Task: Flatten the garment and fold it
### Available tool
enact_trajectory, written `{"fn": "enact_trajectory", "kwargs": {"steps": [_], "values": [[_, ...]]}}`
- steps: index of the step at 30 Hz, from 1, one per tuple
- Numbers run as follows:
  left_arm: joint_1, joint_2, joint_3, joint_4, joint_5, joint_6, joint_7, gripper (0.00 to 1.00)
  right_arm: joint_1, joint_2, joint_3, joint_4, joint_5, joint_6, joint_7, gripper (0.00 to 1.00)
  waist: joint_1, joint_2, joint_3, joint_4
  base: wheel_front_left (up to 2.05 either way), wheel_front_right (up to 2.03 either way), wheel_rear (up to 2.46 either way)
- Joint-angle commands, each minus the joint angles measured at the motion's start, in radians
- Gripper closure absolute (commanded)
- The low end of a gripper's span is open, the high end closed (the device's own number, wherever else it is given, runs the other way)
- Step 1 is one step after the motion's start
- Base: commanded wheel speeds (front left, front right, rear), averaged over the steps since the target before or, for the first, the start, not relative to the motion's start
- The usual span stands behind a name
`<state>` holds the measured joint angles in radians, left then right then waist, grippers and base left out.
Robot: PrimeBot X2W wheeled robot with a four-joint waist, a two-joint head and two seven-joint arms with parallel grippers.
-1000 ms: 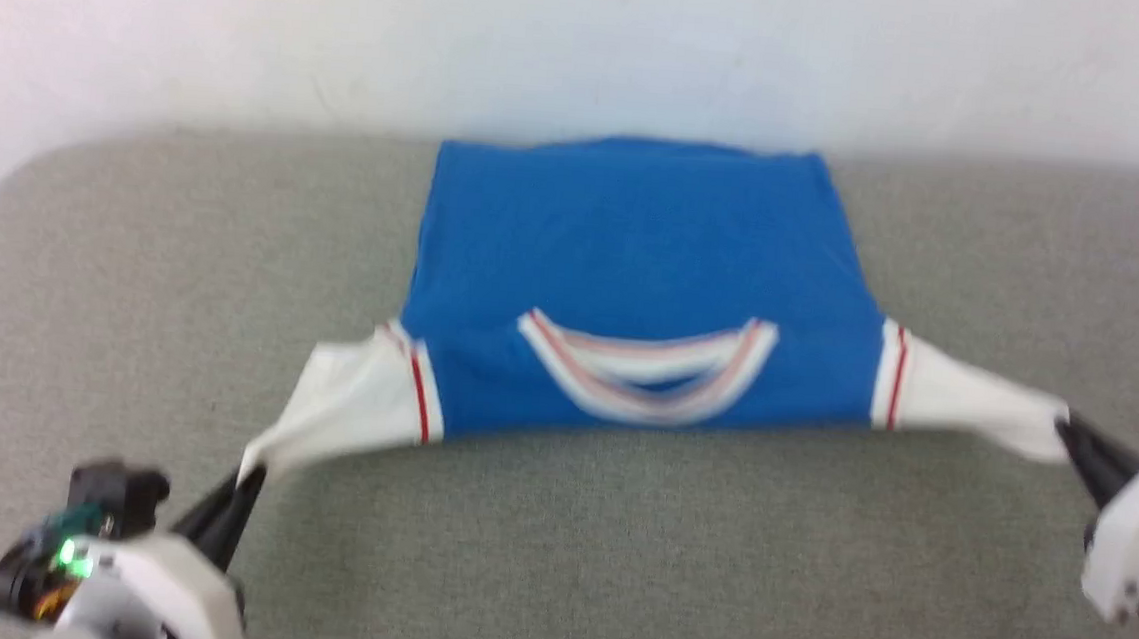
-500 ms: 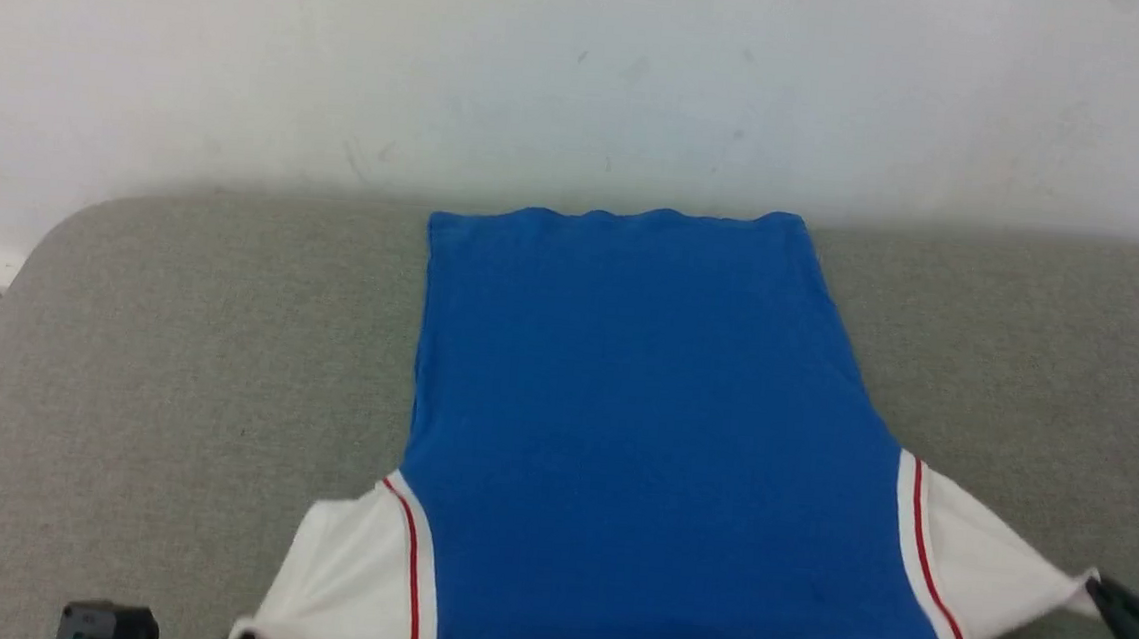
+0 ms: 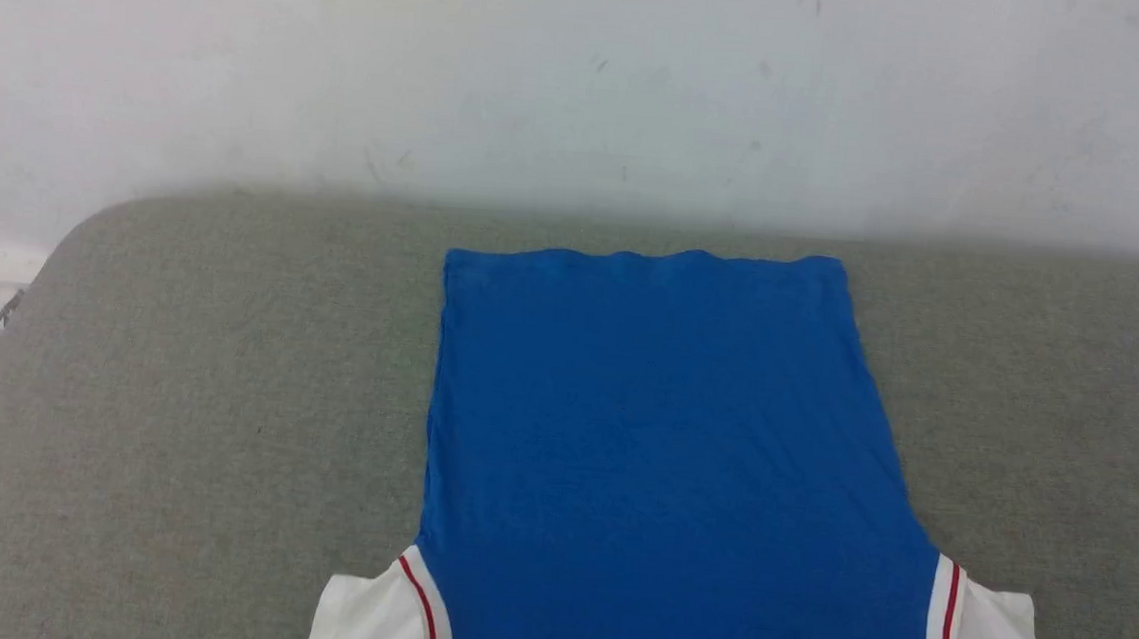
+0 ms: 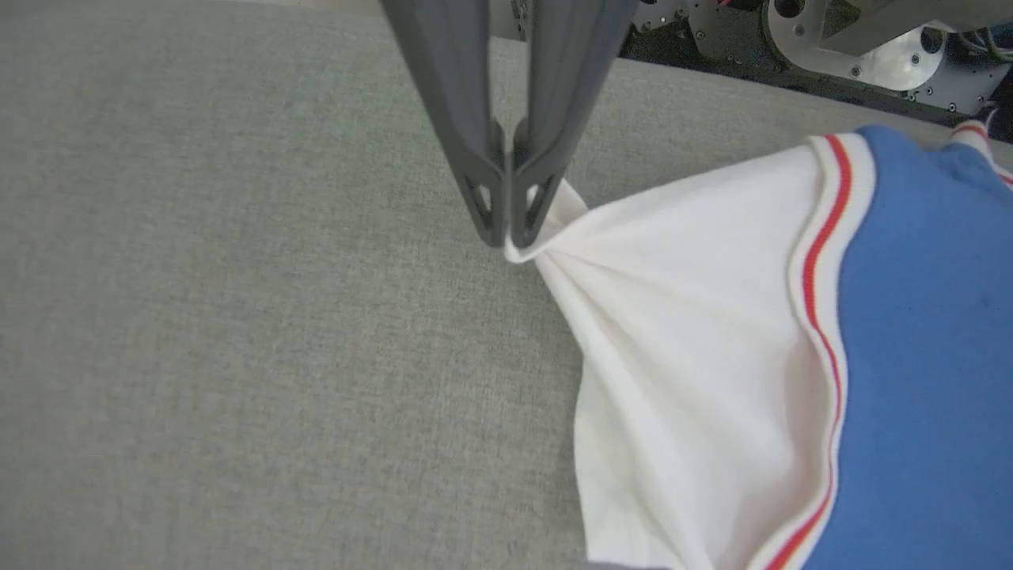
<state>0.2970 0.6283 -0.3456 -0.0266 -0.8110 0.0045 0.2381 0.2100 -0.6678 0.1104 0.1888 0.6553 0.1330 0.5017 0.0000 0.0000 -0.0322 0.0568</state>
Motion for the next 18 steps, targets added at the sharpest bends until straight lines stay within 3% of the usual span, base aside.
{"fn": "enact_trajectory", "kwargs": {"steps": [1,5,11,18], "values": [[-0.003,-0.006,-0.007,-0.011,0.000,0.000,0.008,1.00,0.002,0.013,-0.033,-0.017,-0.012,-0.002,0.020,0.00,0.0000,0.0000,0.014,0.013,0.00,0.00,0.00],[-0.030,-0.028,-0.027,-0.044,-0.001,-0.002,0.021,1.00,-0.035,0.060,-0.092,-0.084,-0.009,-0.002,0.069,0.00,0.0000,0.0000,0.046,0.046,0.00,0.00,0.00],[-0.061,-0.055,-0.023,-0.147,0.027,0.085,0.043,1.00,-0.181,0.101,-0.153,-0.195,-0.032,-0.002,0.197,0.00,0.0000,0.0000,0.137,0.124,0.00,0.00,0.00],[-0.108,-0.125,-0.033,-0.248,0.033,0.114,0.011,1.00,-0.420,0.142,-0.189,-0.177,-0.083,-0.002,0.306,0.00,0.0000,0.0000,0.244,0.226,0.00,0.00,0.00]]}}
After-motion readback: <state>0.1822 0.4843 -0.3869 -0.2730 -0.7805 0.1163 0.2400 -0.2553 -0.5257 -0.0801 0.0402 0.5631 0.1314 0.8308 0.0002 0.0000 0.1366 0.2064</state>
